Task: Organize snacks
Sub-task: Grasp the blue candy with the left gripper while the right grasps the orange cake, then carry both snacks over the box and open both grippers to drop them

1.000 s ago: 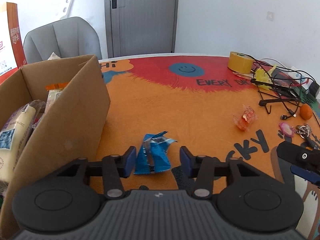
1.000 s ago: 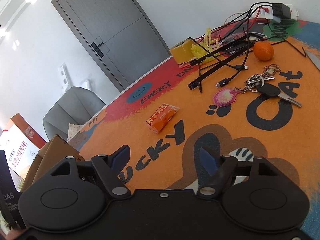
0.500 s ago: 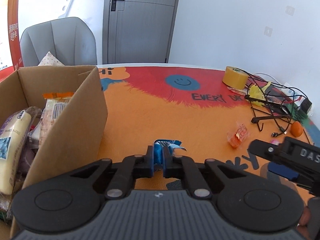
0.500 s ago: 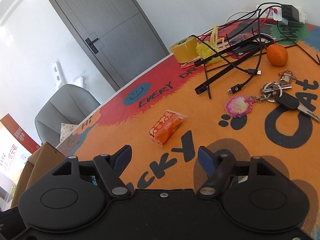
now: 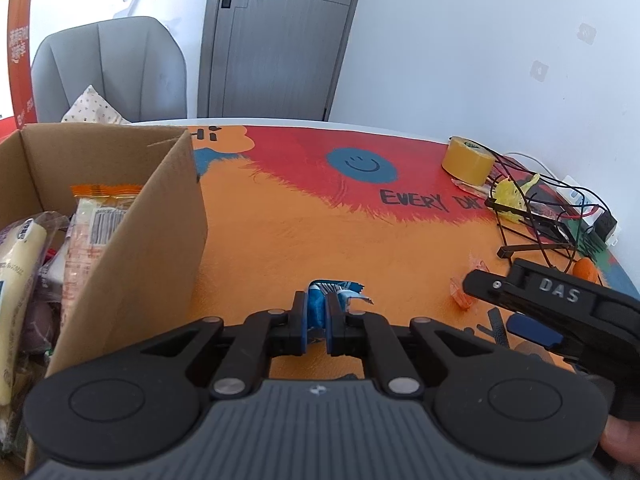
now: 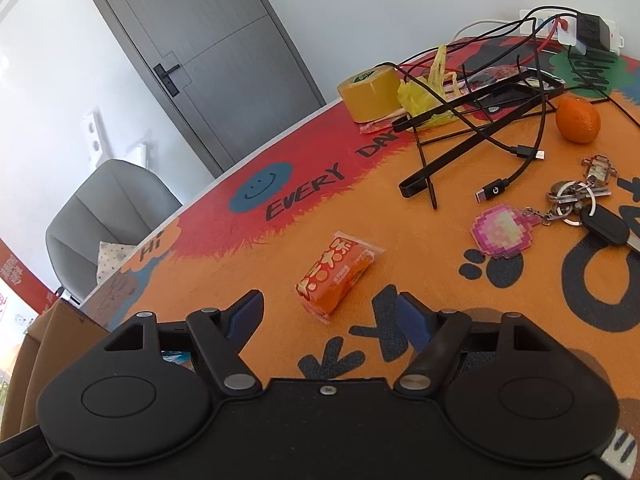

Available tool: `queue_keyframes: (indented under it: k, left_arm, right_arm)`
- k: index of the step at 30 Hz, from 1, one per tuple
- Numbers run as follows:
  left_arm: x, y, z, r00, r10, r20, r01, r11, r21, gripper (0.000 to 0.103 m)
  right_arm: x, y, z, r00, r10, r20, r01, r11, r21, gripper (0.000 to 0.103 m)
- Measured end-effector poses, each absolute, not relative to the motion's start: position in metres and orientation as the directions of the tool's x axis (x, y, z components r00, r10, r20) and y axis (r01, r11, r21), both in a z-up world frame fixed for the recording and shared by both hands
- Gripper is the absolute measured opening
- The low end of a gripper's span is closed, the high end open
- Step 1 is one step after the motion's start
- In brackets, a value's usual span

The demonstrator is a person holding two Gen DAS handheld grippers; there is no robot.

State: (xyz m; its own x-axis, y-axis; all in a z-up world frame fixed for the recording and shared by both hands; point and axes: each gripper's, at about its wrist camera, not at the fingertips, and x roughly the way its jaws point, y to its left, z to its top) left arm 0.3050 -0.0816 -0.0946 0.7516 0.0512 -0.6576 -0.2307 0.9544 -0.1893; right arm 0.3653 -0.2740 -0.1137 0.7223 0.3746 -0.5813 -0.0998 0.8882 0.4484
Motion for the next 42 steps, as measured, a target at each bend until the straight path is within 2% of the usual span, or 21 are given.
queue_keyframes:
  k: [3,5,6,7,8,9,10,11,12,24,27,29,30,42]
  left_arm:
    - [0.308,-0.081,-0.094,0.736,0.022,-0.677,-0.215,0.955,-0.203,0.012]
    - [0.309,-0.080,-0.094,0.726,0.002,-0.688,-0.204,0.956,-0.213,0.018]
    - [0.309,-0.080,-0.094,0.724,0.000,-0.689,-0.203,0.956,-0.213,0.028]
    - [0.308,-0.080,-0.093,0.725,0.002,-0.689,-0.202,0.956,-0.211,0.042]
    - [0.307,-0.081,-0.092,0.728,0.005,-0.686,-0.200,0.958,-0.205,0.048]
    - [0.306,-0.082,-0.091,0.733,0.011,-0.680,-0.198,0.960,-0.198,0.058]
    - [0.306,-0.082,-0.091,0.742,0.008,-0.670,-0.188,0.962,-0.197,0.061]
    - [0.306,-0.083,-0.091,0.747,0.007,-0.664,-0.181,0.964,-0.193,0.061]
    - [0.307,-0.084,-0.091,0.749,0.011,-0.663,-0.180,0.966,-0.187,0.063]
    - [0.318,-0.092,-0.109,0.732,0.033,-0.681,-0.174,0.975,-0.139,0.063]
    - [0.320,-0.093,-0.115,0.724,0.025,-0.689,-0.158,0.979,-0.130,0.057]
    - [0.318,-0.094,-0.116,0.732,0.045,-0.680,-0.156,0.982,-0.103,0.046]
    - [0.318,-0.095,-0.116,0.733,0.054,-0.678,-0.158,0.983,-0.092,0.036]
    - [0.298,-0.092,-0.096,0.770,0.014,-0.638,-0.140,0.979,-0.148,0.031]
  right_arm:
    - [0.373,-0.270,-0.115,0.723,0.351,-0.595,-0.084,0.899,0.429,0.071]
    - [0.377,-0.267,-0.115,0.727,0.334,-0.600,-0.078,0.908,0.412,0.070]
    - [0.379,-0.265,-0.114,0.728,0.325,-0.604,-0.074,0.913,0.402,0.066]
    - [0.381,-0.263,-0.114,0.730,0.313,-0.608,-0.069,0.918,0.389,0.060]
    - [0.383,-0.261,-0.114,0.731,0.299,-0.613,-0.064,0.925,0.375,0.057]
    - [0.384,-0.260,-0.114,0.732,0.296,-0.613,-0.065,0.927,0.370,0.051]
    - [0.385,-0.259,-0.115,0.731,0.294,-0.616,-0.067,0.929,0.364,0.040]
    - [0.386,-0.259,-0.115,0.730,0.287,-0.620,-0.067,0.933,0.353,0.033]
    - [0.386,-0.258,-0.116,0.729,0.280,-0.625,-0.064,0.936,0.345,0.030]
    - [0.364,-0.272,-0.117,0.725,0.316,-0.612,-0.094,0.926,0.366,0.029]
    - [0.359,-0.274,-0.117,0.725,0.319,-0.610,-0.094,0.924,0.371,0.029]
    - [0.355,-0.275,-0.117,0.725,0.323,-0.608,-0.094,0.922,0.377,0.029]
    - [0.352,-0.276,-0.117,0.725,0.325,-0.607,-0.095,0.920,0.379,0.029]
    - [0.332,-0.275,-0.116,0.721,0.354,-0.595,-0.109,0.907,0.407,0.028]
